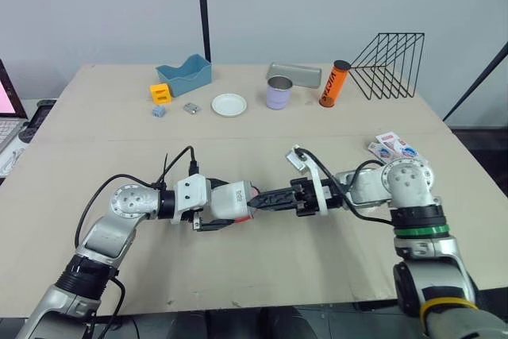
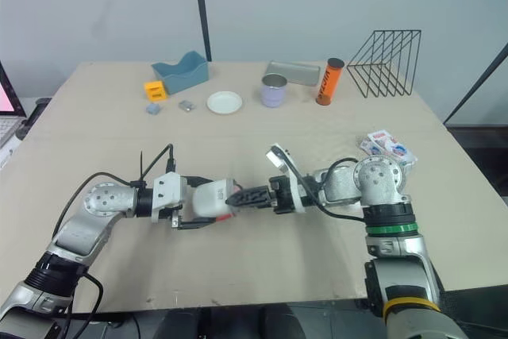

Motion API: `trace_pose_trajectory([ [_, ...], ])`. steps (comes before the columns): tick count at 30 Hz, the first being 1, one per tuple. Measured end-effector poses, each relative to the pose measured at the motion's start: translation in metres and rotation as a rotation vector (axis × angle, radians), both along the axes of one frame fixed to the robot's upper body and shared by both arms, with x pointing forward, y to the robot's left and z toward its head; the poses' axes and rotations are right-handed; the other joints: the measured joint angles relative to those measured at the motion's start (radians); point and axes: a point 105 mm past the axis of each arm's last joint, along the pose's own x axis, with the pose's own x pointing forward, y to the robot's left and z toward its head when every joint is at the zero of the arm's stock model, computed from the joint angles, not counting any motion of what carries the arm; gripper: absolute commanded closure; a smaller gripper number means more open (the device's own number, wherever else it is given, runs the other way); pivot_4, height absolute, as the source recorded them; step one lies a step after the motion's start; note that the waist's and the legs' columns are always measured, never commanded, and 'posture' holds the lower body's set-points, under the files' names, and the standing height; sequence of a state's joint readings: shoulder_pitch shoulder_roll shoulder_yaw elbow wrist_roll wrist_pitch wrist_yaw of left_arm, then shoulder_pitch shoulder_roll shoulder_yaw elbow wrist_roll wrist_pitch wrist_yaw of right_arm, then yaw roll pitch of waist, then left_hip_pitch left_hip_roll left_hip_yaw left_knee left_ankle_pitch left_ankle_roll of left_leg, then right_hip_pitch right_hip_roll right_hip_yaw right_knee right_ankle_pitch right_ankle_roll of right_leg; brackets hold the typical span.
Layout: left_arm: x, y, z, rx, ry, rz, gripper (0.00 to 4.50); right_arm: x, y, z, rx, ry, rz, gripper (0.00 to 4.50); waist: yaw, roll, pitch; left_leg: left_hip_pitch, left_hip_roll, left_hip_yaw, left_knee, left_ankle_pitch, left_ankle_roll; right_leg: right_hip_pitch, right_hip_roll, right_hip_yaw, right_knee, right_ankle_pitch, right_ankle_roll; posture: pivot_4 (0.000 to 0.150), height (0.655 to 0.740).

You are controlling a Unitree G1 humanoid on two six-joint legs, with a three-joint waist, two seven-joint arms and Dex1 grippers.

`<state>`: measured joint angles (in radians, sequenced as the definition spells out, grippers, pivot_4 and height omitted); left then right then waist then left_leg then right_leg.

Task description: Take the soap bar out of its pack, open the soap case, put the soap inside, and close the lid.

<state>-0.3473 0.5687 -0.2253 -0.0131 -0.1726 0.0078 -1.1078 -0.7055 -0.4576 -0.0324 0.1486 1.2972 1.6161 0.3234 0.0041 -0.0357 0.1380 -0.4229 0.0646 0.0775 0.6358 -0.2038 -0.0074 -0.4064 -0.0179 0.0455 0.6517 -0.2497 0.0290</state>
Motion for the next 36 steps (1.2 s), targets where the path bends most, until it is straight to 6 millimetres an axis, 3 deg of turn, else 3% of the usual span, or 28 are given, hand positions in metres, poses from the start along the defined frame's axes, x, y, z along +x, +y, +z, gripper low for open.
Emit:
trace_pose_trajectory([
  [7, 0.001, -0.001, 0.0, -0.002, 0.01, 0.006, 0.99, 0.0, 0.012, -0.01, 0.001, 0.026, -0.044, 0.04, 0.0, 0.0, 0.0, 0.0, 0.0, 0.0, 0.0, 0.0, 0.0, 0.0, 0.0, 0.0, 0.0, 0.0, 0.001, 0.15, 0.7393],
  [24, 0.003, -0.002, 0.001, -0.004, 0.018, 0.016, 0.99, 0.003, 0.024, -0.006, 0.039, 0.024, -0.07, 0.04, -0.002, 0.0, 0.0, 0.0, 0.001, 0.0, 0.0, 0.0, 0.0, 0.0, 0.001, 0.0, 0.0, 0.0, 0.001, 0.15, 0.7393],
  [30, 0.004, -0.002, 0.002, -0.006, 0.014, 0.015, 0.99, 0.004, 0.026, -0.009, 0.025, 0.027, -0.079, 1.64, -0.002, 0.0, 0.0, 0.0, 0.001, 0.0, 0.0, 0.0, 0.0, 0.0, 0.001, 0.0, 0.0, 0.0, 0.001, 0.15, 0.7393],
  [31, 0.004, -0.002, 0.003, -0.008, 0.013, 0.013, 0.99, 0.005, 0.025, -0.01, 0.024, 0.035, -0.086, 2.13, -0.002, 0.0, 0.0, 0.0, 0.001, 0.0, 0.0, 0.0, 0.0, 0.0, 0.001, 0.0, 0.0, 0.0, 0.001, 0.15, 0.7393],
  [36, 0.006, -0.002, 0.006, -0.015, -0.007, 0.028, 0.99, 0.01, 0.023, -0.008, 0.057, 0.044, -0.12, 2.38, -0.003, 0.0, 0.0, 0.0, 0.001, 0.0, -0.001, 0.0, 0.0, 0.0, 0.001, 0.0, -0.001, 0.0, 0.001, 0.15, 0.7393],
])
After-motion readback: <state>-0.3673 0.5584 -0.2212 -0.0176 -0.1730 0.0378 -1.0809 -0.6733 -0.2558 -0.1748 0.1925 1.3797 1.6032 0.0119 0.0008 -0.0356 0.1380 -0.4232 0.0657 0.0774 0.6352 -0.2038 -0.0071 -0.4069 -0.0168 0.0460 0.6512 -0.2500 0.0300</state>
